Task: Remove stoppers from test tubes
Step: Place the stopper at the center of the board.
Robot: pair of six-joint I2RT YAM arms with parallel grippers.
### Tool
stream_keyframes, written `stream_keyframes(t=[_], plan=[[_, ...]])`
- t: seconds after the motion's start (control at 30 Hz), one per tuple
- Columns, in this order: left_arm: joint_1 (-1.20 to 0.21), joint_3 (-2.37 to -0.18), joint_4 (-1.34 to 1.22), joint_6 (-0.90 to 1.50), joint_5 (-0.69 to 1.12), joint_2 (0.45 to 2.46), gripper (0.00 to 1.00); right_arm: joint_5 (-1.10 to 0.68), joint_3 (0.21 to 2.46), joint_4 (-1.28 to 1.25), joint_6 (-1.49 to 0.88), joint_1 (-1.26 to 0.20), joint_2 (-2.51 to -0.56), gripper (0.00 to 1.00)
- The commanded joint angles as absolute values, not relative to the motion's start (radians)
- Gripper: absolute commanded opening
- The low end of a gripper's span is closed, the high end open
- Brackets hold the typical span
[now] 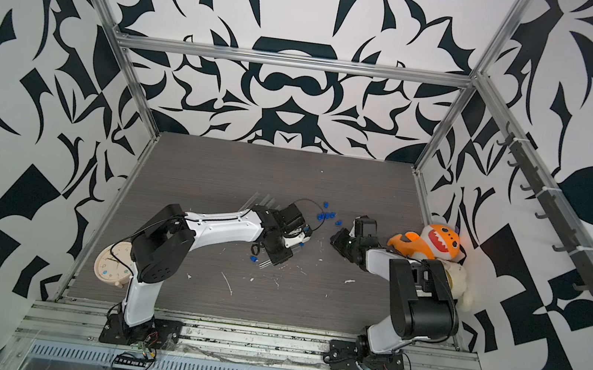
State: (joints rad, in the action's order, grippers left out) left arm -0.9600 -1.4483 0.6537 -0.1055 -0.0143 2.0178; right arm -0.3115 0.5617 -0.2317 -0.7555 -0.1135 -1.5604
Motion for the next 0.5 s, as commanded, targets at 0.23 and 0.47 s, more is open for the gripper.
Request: stream_keyframes(t=[0.23, 0.47], plan=[[-0.965, -1.529, 0.713, -0.118, -0.052, 2.081, 0.0, -0.302, 0.574, -0.275, -0.753, -0.114, -1.585, 0.18], [-0.964, -1.532, 0.715, -0.114, -0.049, 2.098, 0.02, -0.301, 0.572, -0.274, -0.752, -0.111, -1.577, 0.22]])
